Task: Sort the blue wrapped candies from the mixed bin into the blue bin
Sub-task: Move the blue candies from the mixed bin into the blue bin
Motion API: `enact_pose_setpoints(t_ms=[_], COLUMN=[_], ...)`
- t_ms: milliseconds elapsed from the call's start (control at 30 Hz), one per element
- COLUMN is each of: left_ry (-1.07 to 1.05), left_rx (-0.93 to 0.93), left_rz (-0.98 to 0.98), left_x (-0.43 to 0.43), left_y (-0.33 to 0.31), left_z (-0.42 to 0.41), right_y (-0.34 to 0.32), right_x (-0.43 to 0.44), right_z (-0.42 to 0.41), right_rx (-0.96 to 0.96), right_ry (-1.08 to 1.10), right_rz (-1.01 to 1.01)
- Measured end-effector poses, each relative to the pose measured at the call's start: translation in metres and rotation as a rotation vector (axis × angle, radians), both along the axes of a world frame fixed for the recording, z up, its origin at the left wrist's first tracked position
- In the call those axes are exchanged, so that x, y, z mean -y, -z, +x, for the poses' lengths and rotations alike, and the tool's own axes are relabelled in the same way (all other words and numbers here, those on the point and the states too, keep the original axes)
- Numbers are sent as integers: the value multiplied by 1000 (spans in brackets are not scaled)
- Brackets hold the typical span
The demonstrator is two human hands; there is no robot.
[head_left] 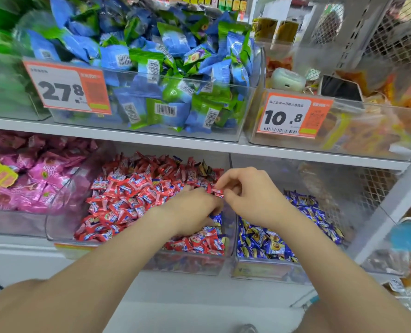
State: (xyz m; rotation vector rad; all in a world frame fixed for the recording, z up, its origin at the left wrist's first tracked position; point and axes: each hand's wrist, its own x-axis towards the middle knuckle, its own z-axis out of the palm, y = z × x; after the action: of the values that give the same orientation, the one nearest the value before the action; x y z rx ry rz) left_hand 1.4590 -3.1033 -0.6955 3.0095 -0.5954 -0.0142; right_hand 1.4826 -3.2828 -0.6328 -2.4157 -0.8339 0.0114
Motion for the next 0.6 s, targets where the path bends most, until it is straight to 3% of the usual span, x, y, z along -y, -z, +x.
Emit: enact_pose_setpoints(t_ms=[233, 467, 600], left_ry=[-150, -183, -223], left_rx=[-30, 4, 3], left_rz=[-268, -374, -403], left_x=[-45, -61, -64], left_y=[-22, -31, -33], left_z=[-14, -40, -44], right_y=[4, 15, 14], right_x=[-9, -47, -57], right_z=[0, 1, 5], right_rx=[114, 178, 79], right_ry=[-187, -304, -354], right_rz=[-187, -495, -355])
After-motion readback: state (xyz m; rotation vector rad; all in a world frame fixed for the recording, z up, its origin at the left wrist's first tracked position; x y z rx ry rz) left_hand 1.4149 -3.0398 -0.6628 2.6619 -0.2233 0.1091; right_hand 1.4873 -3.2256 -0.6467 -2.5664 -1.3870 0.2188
